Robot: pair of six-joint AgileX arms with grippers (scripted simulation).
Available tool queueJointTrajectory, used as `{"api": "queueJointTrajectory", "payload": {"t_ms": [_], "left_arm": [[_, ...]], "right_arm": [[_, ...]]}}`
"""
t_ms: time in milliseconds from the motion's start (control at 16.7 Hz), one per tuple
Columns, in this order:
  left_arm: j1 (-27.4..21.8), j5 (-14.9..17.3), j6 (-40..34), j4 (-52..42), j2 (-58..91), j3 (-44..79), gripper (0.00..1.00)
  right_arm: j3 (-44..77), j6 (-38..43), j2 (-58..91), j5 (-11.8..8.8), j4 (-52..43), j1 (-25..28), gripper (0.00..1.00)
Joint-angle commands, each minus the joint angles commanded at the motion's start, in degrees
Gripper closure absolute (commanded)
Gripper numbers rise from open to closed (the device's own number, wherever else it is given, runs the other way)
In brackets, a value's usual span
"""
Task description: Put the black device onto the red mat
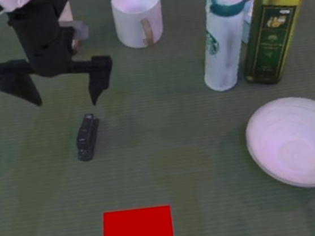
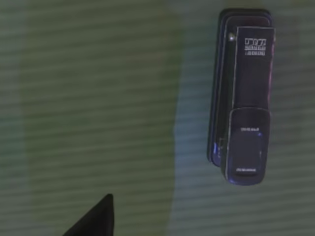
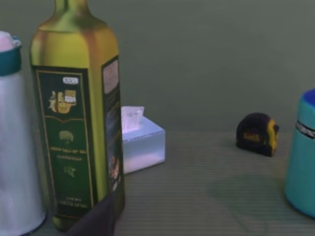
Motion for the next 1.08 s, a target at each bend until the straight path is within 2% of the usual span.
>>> {"api": "queueJointTrajectory", "payload": {"t_ms": [540,1080], "left_arm": [[-0.06,-0.01,-0.04,-0.03,1.99,0.99,0.0],[-0.09,0.03,0.12,18.55,7.16,-12.26,0.0]], "right_arm": [[0.0,0.0,0.0,0.0,0.0,0.0,0.0],[0.0,0.0,0.0,0.0,0.0,0.0,0.0]]}}
